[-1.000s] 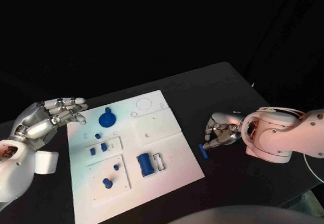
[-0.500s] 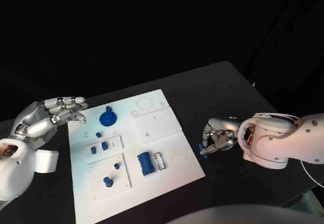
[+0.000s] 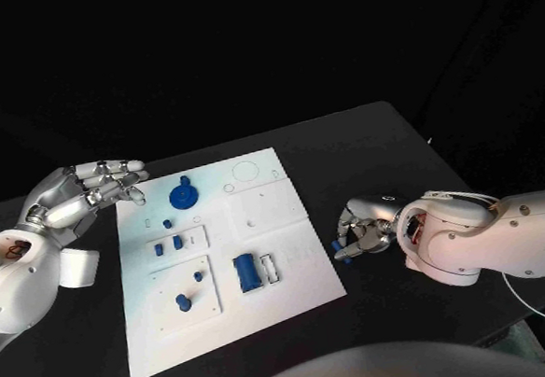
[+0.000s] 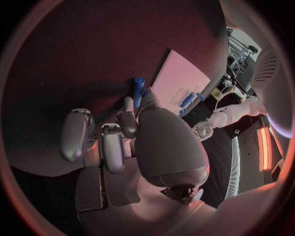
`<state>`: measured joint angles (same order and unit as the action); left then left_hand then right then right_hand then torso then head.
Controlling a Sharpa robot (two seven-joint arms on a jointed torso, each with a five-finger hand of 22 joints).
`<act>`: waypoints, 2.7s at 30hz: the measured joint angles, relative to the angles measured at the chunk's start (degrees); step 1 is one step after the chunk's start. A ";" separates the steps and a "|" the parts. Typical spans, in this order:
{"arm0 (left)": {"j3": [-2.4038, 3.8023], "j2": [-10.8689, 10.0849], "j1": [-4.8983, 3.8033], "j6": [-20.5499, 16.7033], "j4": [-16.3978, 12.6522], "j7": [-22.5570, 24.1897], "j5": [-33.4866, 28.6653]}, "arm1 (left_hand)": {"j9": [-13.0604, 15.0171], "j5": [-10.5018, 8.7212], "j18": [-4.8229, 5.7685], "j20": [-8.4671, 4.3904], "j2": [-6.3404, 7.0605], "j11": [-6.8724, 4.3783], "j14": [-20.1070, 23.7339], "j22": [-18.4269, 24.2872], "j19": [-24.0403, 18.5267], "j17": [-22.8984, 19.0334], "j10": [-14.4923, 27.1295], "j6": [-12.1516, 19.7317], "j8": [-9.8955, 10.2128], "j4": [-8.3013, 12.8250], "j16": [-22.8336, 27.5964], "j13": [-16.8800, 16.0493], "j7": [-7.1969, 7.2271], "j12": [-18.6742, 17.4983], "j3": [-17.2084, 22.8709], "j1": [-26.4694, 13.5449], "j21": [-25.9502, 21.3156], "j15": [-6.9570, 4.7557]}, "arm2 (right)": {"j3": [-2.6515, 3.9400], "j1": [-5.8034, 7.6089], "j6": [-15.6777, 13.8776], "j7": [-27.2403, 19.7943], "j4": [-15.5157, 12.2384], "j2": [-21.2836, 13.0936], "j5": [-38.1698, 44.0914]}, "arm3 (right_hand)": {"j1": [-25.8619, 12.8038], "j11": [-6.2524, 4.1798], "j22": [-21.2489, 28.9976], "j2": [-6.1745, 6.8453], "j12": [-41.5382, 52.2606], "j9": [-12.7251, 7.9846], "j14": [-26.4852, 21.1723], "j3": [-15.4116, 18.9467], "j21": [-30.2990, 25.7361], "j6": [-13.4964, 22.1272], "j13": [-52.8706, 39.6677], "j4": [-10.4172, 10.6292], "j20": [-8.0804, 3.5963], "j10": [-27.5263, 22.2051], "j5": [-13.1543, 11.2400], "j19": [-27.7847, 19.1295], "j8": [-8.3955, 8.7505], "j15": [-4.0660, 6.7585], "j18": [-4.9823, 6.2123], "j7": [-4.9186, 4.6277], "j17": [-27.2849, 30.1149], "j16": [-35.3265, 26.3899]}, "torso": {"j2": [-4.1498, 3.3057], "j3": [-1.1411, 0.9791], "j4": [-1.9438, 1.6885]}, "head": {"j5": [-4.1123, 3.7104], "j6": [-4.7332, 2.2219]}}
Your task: Assemble the parts on the task board
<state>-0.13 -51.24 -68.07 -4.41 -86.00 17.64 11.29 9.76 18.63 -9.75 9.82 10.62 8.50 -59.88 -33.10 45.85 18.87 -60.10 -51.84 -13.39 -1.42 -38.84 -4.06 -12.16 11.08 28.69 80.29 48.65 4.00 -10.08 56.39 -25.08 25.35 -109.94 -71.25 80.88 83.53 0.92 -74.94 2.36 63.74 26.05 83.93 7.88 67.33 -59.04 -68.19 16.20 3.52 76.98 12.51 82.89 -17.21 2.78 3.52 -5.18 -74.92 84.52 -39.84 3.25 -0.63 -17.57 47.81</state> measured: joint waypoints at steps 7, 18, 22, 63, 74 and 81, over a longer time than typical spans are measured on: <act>0.00 -0.06 0.00 0.03 -0.05 -0.02 0.00 | -0.05 0.00 0.00 -0.20 0.00 0.00 0.00 -0.13 -0.20 0.13 0.00 0.00 0.00 0.00 0.28 0.00 0.00 0.00 0.00 0.00 0.00 0.00 | 0.09 -0.27 0.09 0.02 0.42 0.65 1.71 | 1.65 -0.20 0.00 1.19 -0.31 4.89 0.05 -0.99 -0.22 -0.24 -0.10 -0.61 -0.26 -0.20 -1.12 0.09 -0.61 0.38 0.01 -0.03 0.00 0.00 | 0.03 -0.03 0.03 | 0.13 0.12; 0.00 -0.14 0.00 0.13 -0.08 -0.08 0.00 | -0.05 0.00 0.00 -0.20 0.00 0.00 0.00 -0.12 -0.20 0.12 0.00 0.00 0.00 0.00 0.28 0.00 0.00 0.00 0.00 0.00 0.00 0.00 | 0.14 -0.36 0.86 0.49 0.64 1.03 4.36 | 2.91 -0.22 0.02 2.35 -0.48 9.12 0.01 -2.96 -0.22 -0.21 0.05 -0.24 -0.25 -0.19 0.64 0.09 -0.64 0.41 0.00 0.40 0.00 0.00 | 0.04 -0.03 0.03 | 0.17 0.29; 0.00 -0.14 0.00 0.18 -0.09 -0.11 0.00 | -0.05 0.00 0.00 -0.20 0.00 0.00 0.00 -0.12 -0.20 0.12 0.00 0.00 0.00 0.00 0.28 0.00 0.00 0.00 0.00 0.00 0.00 0.00 | 0.18 -0.35 1.14 0.62 0.74 1.16 5.08 | 2.99 -0.27 0.02 2.43 -0.48 9.16 0.01 -3.03 -0.22 -0.27 0.45 -0.29 -0.45 -0.13 0.71 -0.12 -0.85 0.40 0.00 0.45 0.01 0.00 | 0.04 -0.02 0.03 | 0.24 0.31; 0.00 0.24 0.01 0.33 0.00 -0.18 0.07 | -0.04 0.00 0.00 -0.19 0.00 0.00 0.00 -0.10 -0.19 0.10 0.00 0.00 0.00 0.00 0.28 0.00 0.00 0.00 0.00 0.00 0.00 0.00 | -0.34 5.51 1.42 3.73 -1.80 -0.34 2.69 | -5.45 -1.03 -0.01 8.96 -0.48 3.04 0.38 -39.05 0.88 1.68 -0.29 -7.43 -0.85 0.85 3.91 0.29 -4.54 1.01 0.01 0.57 -0.03 0.00 | 0.03 0.01 0.00 | 0.68 0.13; 0.00 0.26 0.01 0.38 -0.04 -0.18 0.07 | -0.04 0.00 0.00 -0.19 0.00 0.00 0.00 -0.09 -0.19 0.09 0.00 0.00 0.00 0.00 0.28 0.00 0.00 0.00 0.00 0.00 0.00 0.00 | -0.34 5.52 -1.10 2.90 -2.28 4.00 -2.71 | -8.87 -1.01 0.00 9.21 -0.14 3.08 0.39 -39.52 1.07 1.78 -0.59 -7.44 -0.97 1.24 3.56 0.41 -5.06 1.01 0.01 0.64 -0.03 0.00 | 0.03 0.03 0.00 | 2.04 0.03; 0.00 0.25 0.01 0.43 -0.09 -0.18 0.07 | -0.04 0.00 0.00 -0.19 0.00 0.00 0.00 -0.09 -0.19 0.09 0.00 0.00 0.00 0.00 0.28 0.00 0.00 0.00 0.00 0.00 0.00 0.00 | -0.34 4.60 -2.54 2.27 -1.46 7.75 -5.56 | -12.79 -1.02 0.01 9.78 0.53 4.83 0.39 -38.29 1.56 1.79 -1.19 -6.20 -1.05 1.64 3.81 0.50 -6.31 1.01 0.00 0.63 -0.02 0.26 | 0.04 0.03 0.01 | 2.87 0.03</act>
<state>-0.14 -50.99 -68.06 -3.98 -86.09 17.46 11.37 9.73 18.63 -9.75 9.62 10.62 8.50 -59.88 -33.19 45.66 18.96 -60.11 -51.84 -13.39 -1.42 -38.56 -4.06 -12.16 11.08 28.69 80.29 48.65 4.00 -10.42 60.98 -27.63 27.62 -111.40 -63.50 75.32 70.74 -0.10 -74.93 12.14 64.27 30.88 84.32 -30.41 68.88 -57.24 -69.38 10.00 2.47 78.62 16.32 83.39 -23.52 3.80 3.53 -4.55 -74.94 84.78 -39.80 3.28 -0.62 -14.69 47.84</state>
